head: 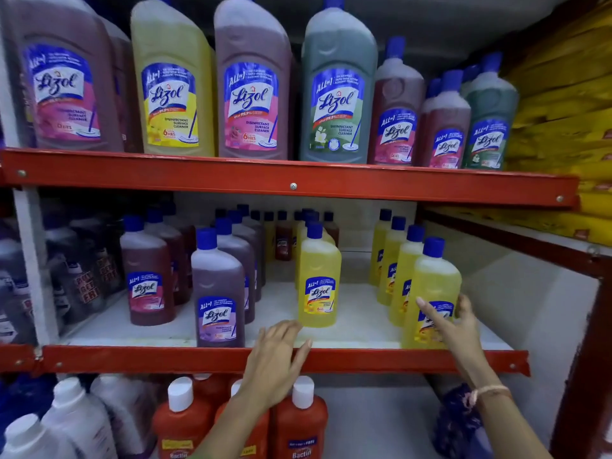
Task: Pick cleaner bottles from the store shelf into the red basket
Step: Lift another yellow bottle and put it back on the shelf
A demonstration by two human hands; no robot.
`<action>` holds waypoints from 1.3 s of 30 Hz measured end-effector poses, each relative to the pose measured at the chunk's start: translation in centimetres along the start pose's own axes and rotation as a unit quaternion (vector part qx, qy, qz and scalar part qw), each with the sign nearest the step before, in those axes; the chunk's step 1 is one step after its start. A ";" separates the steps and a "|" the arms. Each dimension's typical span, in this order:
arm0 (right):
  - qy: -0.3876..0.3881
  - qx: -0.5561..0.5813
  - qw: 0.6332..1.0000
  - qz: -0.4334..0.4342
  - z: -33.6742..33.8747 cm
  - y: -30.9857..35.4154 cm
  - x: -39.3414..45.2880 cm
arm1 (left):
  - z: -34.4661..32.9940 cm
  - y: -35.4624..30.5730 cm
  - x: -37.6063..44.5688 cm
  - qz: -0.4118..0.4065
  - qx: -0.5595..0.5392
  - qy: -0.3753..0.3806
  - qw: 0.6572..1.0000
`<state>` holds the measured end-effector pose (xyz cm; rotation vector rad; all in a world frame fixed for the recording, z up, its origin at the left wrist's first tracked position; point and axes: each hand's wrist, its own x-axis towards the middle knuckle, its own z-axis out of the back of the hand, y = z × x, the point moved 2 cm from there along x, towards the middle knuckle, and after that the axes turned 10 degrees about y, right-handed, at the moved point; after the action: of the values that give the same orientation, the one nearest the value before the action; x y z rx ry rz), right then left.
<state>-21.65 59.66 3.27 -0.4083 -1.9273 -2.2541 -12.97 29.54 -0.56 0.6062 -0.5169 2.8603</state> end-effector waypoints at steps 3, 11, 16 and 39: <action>0.029 -0.024 0.999 -0.022 0.0 0.1 0.6 | -1.0 0.3 -0.2 0.010 0.008 0.025 1.000; -0.096 -0.090 0.990 0.052 -2.9 0.4 0.6 | -2.3 1.2 0.1 -0.024 0.061 0.064 0.996; -0.209 -0.204 0.939 0.179 -5.6 4.0 -2.0 | -2.9 1.5 -0.1 -0.022 0.098 0.051 0.994; 0.179 0.367 0.907 0.106 -5.6 7.2 -4.7 | -3.4 1.5 -0.3 -0.003 0.126 0.036 0.991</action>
<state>-15.72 52.66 7.93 -0.0782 -2.1912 -1.2186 -14.23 29.37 -4.04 0.5361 -0.1419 2.9510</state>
